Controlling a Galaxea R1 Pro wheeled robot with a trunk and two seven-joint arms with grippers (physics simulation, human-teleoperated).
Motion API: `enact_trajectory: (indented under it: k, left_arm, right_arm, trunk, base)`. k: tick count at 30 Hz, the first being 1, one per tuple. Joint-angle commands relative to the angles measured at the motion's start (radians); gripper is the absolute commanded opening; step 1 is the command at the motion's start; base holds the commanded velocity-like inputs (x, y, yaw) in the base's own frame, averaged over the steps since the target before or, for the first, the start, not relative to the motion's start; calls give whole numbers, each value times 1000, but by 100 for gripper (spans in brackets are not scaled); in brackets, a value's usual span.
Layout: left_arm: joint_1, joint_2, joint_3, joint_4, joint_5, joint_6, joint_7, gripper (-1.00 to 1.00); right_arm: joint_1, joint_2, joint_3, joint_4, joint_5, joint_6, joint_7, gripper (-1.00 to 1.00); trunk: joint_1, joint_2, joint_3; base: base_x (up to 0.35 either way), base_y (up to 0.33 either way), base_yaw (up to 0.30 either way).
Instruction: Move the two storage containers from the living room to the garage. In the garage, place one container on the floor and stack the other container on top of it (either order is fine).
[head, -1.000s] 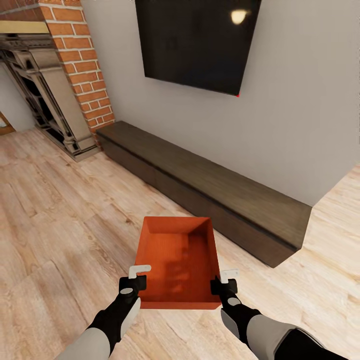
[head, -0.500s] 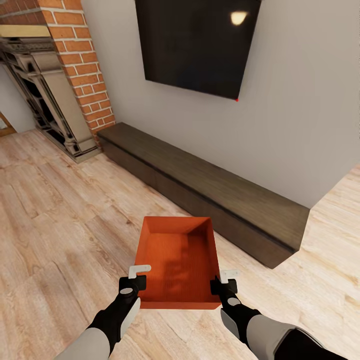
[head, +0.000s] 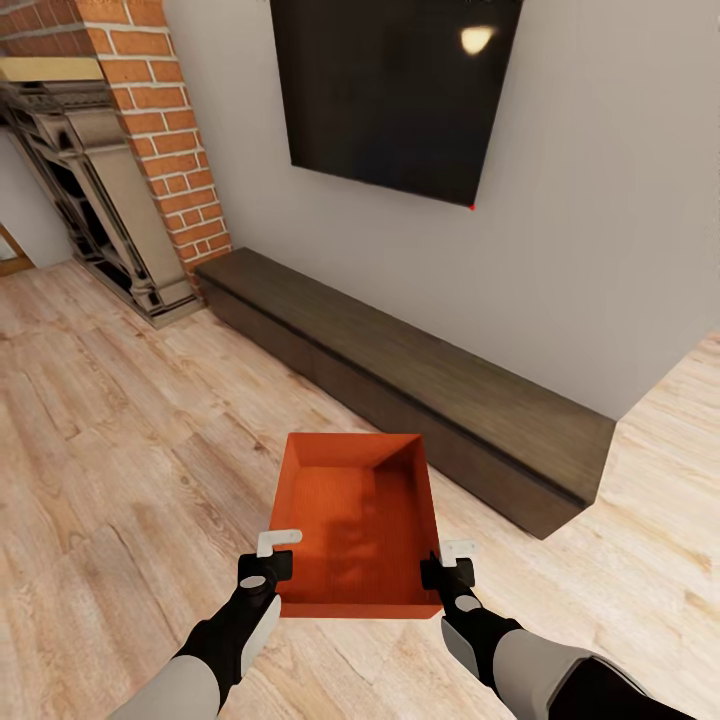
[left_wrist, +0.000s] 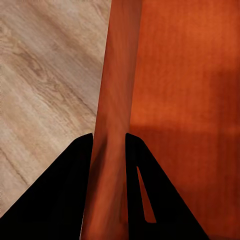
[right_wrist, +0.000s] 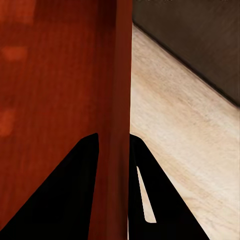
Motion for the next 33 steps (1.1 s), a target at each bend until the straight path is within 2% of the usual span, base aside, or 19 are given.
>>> enact_trajectory:
  k: [1, 33]
  left_arm:
    - [0, 0, 3, -4, -5, 6, 12, -100]
    - [0, 0, 3, -6, -5, 6, 12, -100]
  right_arm:
    - [0, 8, -22, 1, -5, 0, 0, -100]
    - [0, 8, -23, 1, -5, 0, 0, -100]
  trunk:
    - [-4, 7, 3]
    - [-123, 224, 100]
  base:
    - [0, 0, 0]
    - [0, 0, 0]
